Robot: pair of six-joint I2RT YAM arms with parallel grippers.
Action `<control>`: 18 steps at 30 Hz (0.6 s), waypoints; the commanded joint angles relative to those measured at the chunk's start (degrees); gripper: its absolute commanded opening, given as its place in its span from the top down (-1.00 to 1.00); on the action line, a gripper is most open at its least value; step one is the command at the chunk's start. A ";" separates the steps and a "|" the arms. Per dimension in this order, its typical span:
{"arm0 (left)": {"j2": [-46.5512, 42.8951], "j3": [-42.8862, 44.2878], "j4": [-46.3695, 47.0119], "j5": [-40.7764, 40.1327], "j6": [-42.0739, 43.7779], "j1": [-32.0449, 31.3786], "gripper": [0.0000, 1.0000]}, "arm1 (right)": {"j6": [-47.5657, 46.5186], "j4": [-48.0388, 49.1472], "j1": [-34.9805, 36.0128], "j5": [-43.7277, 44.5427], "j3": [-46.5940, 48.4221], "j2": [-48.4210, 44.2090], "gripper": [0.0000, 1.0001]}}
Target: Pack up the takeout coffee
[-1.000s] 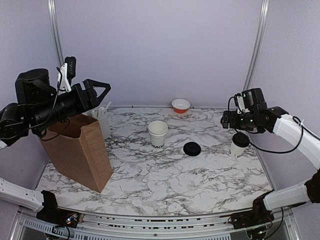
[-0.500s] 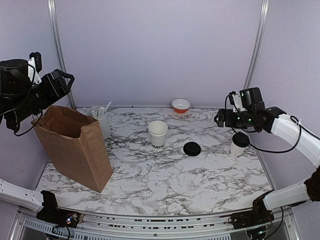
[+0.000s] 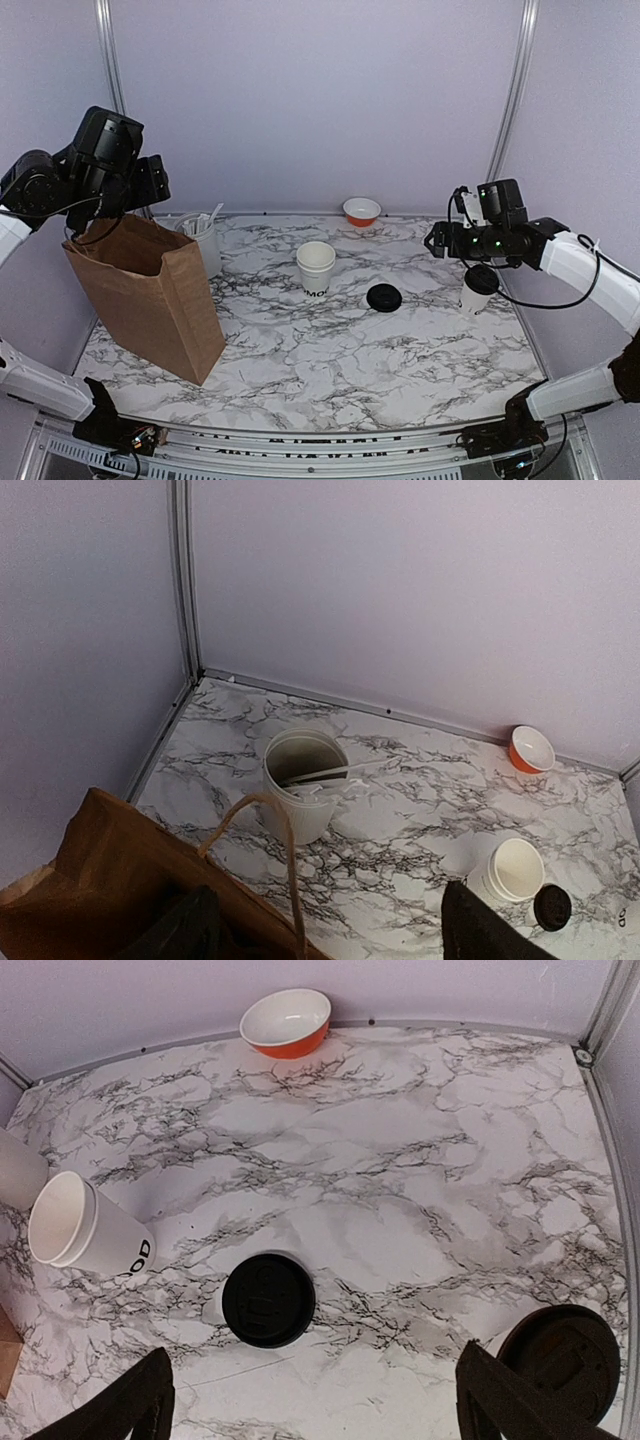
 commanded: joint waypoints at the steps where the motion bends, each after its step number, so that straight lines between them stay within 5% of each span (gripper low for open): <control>1: 0.61 -1.23 0.66 4.92 3.37 2.97 -0.52 | 0.10 2.06 0.52 -0.84 -0.39 -0.99 -0.89; 18: 1.50 -4.81 5.18 10.13 6.65 5.61 0.37 | -0.32 3.27 0.53 -2.55 0.48 -0.62 -0.88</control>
